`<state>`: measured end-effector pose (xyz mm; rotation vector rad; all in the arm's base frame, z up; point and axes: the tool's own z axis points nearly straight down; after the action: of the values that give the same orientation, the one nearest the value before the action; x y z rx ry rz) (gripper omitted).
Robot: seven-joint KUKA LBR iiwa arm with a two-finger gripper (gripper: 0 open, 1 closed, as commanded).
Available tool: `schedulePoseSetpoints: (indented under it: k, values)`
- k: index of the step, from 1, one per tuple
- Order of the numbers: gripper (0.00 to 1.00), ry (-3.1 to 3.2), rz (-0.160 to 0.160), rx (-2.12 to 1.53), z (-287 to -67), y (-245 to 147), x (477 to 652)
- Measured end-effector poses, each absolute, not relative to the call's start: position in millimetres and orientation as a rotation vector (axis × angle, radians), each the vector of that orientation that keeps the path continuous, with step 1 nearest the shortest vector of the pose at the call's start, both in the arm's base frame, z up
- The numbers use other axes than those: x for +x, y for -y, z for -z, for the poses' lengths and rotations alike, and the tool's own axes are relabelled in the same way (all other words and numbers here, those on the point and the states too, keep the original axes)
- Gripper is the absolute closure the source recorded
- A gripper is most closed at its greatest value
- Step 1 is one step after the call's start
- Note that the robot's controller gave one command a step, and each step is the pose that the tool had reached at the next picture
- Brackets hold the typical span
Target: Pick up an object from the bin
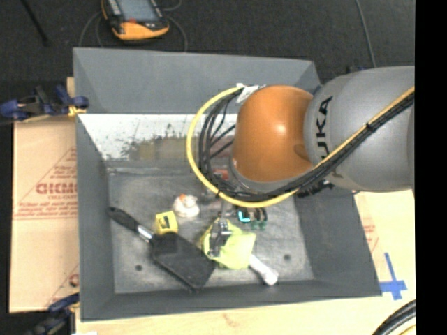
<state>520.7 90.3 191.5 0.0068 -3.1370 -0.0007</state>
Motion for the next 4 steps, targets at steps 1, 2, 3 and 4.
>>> schedulePoseSetpoints:
  k: [1,2,3,4]
  values:
    - [0.00,3.145,0.002,0.003,-195,-90,522.5]
    - [0.00,3.150,0.001,0.101,-157,-115,530.3]
    - [0.00,3.121,0.002,0.408,-112,-129,533.6]
    - [0.00,3.071,-0.009,0.620,-98,-148,542.5]
